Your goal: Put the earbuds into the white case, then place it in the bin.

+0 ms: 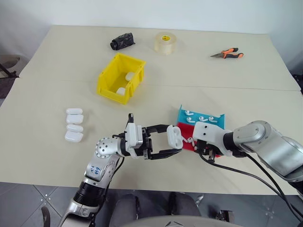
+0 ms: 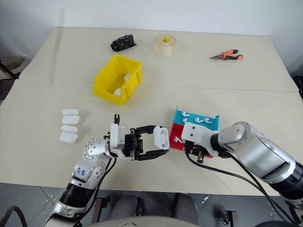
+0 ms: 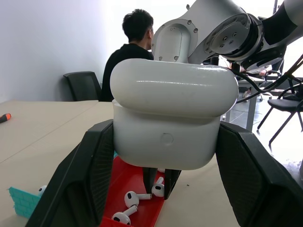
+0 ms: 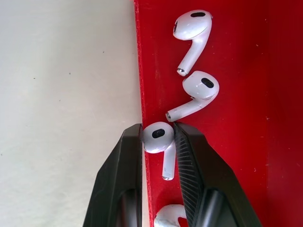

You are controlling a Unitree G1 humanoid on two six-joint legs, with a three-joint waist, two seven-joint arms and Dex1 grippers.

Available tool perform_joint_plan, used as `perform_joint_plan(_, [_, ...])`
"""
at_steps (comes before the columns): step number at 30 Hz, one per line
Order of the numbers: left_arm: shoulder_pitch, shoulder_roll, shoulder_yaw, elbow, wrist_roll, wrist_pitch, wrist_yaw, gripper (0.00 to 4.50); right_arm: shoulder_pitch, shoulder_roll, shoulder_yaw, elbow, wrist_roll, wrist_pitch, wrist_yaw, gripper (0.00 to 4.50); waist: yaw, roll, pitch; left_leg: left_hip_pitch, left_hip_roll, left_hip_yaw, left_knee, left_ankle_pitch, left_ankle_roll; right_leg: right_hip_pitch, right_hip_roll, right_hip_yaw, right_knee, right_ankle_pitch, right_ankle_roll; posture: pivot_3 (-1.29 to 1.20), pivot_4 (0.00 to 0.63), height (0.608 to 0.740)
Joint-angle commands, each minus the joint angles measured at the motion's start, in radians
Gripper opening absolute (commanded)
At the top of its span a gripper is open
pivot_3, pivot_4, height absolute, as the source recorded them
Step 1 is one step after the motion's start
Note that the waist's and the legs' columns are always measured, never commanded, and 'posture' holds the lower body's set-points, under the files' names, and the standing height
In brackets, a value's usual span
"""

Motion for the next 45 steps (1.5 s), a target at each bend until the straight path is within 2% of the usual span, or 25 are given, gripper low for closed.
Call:
perform_joint_plan(1, [0.006,0.001,0.003,-0.041,-0.011,-0.002,0.005,2.81,-0.002,-0.015,0.013,-0.014,-0.016,-0.01,0.002,0.94,0.0,0.0,0.0,0.0,0.0,0.0,0.0,0.0,0.0,0.0,0.0,0.0,0.0,0.0,0.0,0.0,0.15,0.74])
perform_joint_plan(5, [0.005,0.0,0.004,-0.042,-0.011,0.0,0.005,2.81,0.0,-0.015,0.014,-0.015,-0.02,-0.015,0.007,0.94,0.0,0.0,0.0,0.0,0.0,0.0,0.0,0.0,0.0,0.0,0.0,0.0,0.0,0.0,0.0,0.0,0.15,0.74])
perform_joint_plan(8, [0.005,-0.001,0.004,-0.043,-0.011,0.001,0.004,2.81,0.003,-0.017,0.015,-0.015,-0.021,-0.021,0.011,0.56,0.0,0.0,0.0,0.0,0.0,0.0,0.0,0.0,0.0,0.0,0.0,0.0,0.0,0.0,0.0,0.0,0.15,0.74])
perform_joint_plan(14, [0.006,0.001,0.006,-0.043,-0.011,0.001,0.002,2.81,0.009,-0.013,-0.006,-0.019,-0.012,-0.023,0.009,0.56,0.0,0.0,0.0,0.0,0.0,0.0,0.0,0.0,0.0,0.0,0.0,0.0,0.0,0.0,0.0,0.0,0.15,0.74])
perform_joint_plan(18, [0.003,0.007,0.009,-0.038,-0.017,0.007,-0.008,2.81,0.053,-0.027,-0.164,-0.001,0.072,-0.038,0.057,0.56,0.003,0.0,0.0,0.0,0.0,0.0,0.0,0.0,0.0,0.0,0.0,0.0,0.0,0.0,0.0,0.0,0.15,0.74])
perform_joint_plan(22, [-0.008,0.021,0.025,-0.021,-0.058,0.029,-0.051,2.81,0.181,-0.042,-0.384,0.07,0.162,-0.152,0.14,0.56,0.004,0.0,0.0,-0.001,0.0,-0.001,0.0,0.0,0.0,0.0,0.0,-0.001,-0.001,0.0,0.0,0.0,0.15,0.74])
perform_joint_plan(26, [-0.028,0.031,0.043,0.0,-0.084,0.048,-0.079,2.81,0.311,0.04,-0.542,0.133,0.217,-0.258,0.145,0.56,0.003,0.0,0.0,-0.001,0.0,-0.001,0.0,0.0,0.0,0.0,0.0,-0.001,-0.001,0.0,0.0,0.0,0.15,0.74])
perform_joint_plan(29, [-0.049,0.035,0.05,0.023,-0.09,0.055,-0.105,2.81,0.397,0.167,-0.641,0.161,0.298,-0.355,0.155,0.56,0.003,0.0,0.0,-0.001,0.0,0.0,0.0,0.0,0.0,0.0,0.0,-0.001,-0.001,0.0,0.0,0.0,0.15,0.74])
perform_joint_plan(32, [-0.078,0.035,0.051,0.058,-0.085,0.068,-0.125,2.81,0.449,0.34,-0.743,0.191,0.389,-0.513,0.166,0.56,0.004,-0.001,0.0,-0.001,0.0,0.0,0.001,0.0,0.0,0.0,0.001,-0.001,0.0,0.0,0.0,0.0,0.15,0.74])
perform_joint_plan(37, [-0.115,0.023,0.055,0.09,-0.081,0.09,-0.129,2.81,0.446,0.521,-0.794,0.139,0.543,-0.56,0.068,0.56,0.003,0.0,0.0,-0.001,0.0,0.0,0.0,0.0,0.0,0.0,0.001,-0.001,0.0,0.0,0.0,0.0,0.15,0.74])
perform_joint_plan(42, [-0.139,0.0,0.054,0.107,-0.079,0.115,-0.112,2.81,0.436,0.607,-0.786,0.086,0.674,-0.569,-0.014,0.56,0.002,0.0,0.0,-0.001,0.0,0.0,0.0,0.0,0.0,0.0,0.001,-0.001,0.001,0.0,0.0,0.0,0.15,0.74])
perform_joint_plan(45, [-0.15,-0.014,0.054,0.1,-0.094,0.15,-0.103,2.81,0.435,0.645,-0.736,0.042,0.722,-0.566,-0.054,0.56,0.002,0.0,0.0,-0.001,0.0,0.0,0.0,0.0,0.0,0.0,0.001,-0.001,0.001,0.0,0.0,0.0,0.15,0.74])
